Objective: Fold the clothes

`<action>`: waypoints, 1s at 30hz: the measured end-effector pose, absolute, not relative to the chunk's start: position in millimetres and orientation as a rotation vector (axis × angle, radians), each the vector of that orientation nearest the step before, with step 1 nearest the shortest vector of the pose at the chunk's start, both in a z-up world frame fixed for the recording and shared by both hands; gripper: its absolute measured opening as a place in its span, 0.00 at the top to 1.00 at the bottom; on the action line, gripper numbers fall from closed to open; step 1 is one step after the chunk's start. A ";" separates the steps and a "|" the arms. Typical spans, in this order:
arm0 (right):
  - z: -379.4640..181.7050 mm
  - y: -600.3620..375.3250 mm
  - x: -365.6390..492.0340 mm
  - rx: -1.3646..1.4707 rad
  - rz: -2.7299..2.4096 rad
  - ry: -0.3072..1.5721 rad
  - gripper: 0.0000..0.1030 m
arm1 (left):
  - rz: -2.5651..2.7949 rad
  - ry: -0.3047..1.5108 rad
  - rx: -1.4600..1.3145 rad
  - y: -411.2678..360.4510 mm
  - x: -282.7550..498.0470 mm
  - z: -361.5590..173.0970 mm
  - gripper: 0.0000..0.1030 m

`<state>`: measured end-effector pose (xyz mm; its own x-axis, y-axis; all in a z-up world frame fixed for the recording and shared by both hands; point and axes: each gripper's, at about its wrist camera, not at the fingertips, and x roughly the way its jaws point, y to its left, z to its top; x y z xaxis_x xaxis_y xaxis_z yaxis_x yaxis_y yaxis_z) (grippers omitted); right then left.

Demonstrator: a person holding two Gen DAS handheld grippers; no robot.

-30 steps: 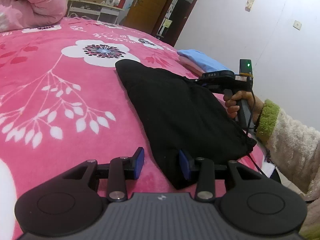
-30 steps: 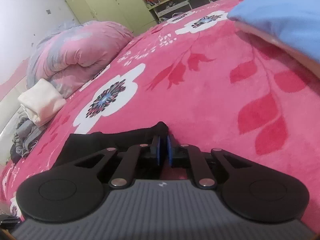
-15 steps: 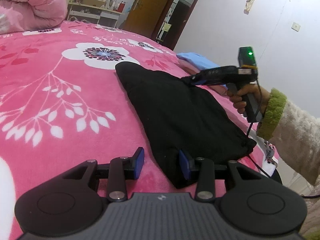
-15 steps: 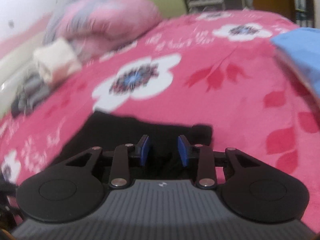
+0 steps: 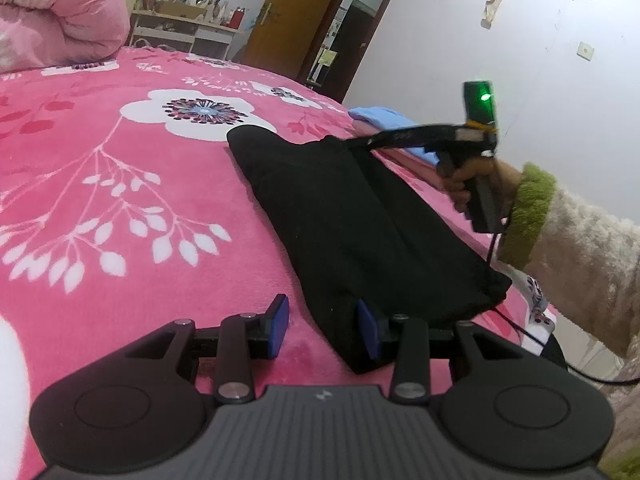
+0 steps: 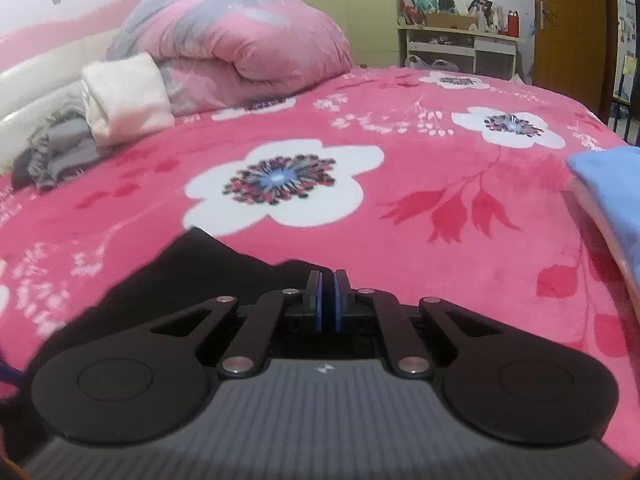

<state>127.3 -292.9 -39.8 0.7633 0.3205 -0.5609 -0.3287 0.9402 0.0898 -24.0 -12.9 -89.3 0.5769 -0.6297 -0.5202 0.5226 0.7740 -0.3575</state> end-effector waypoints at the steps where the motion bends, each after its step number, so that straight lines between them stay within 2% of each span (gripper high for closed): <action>1: -47.5 -291.1 131.5 -0.033 0.344 0.615 0.96 | -0.677 0.677 -0.171 -12.9 -24.0 -89.0 0.62; 6: -59.9 -304.6 139.6 0.006 0.190 0.633 0.94 | -0.659 0.681 -0.170 -14.4 -9.8 -79.4 0.62; 13: -24.9 -341.5 62.9 0.224 0.119 0.516 0.91 | -0.615 0.685 -0.179 -18.6 31.3 -53.5 0.61; 18: -44.6 -347.4 19.6 0.407 0.179 0.533 0.84 | -0.582 0.692 -0.183 -24.6 65.8 -37.2 0.55; 20: -58.3 -347.2 9.2 0.475 0.198 0.543 0.83 | -0.565 0.715 -0.173 -40.1 102.5 -39.8 0.49; 23: -73.5 -346.9 1.0 0.582 0.235 0.560 0.81 | -0.524 0.785 -0.179 -58.9 146.7 -51.0 0.49; 25: -75.6 -346.4 -5.1 0.622 0.268 0.559 0.73 | -0.493 0.833 -0.193 -68.4 170.6 -60.7 0.52; 30: -77.5 -342.7 -13.3 0.652 0.327 0.586 0.63 | -0.436 0.844 -0.219 -76.9 190.0 -75.0 0.63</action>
<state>-13.3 -342.7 -77.5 0.7909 0.4584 -0.4053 -0.1036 0.7532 0.6496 190.0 -76.9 -75.0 0.5831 -0.4557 -0.6726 0.2846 0.8900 -0.3563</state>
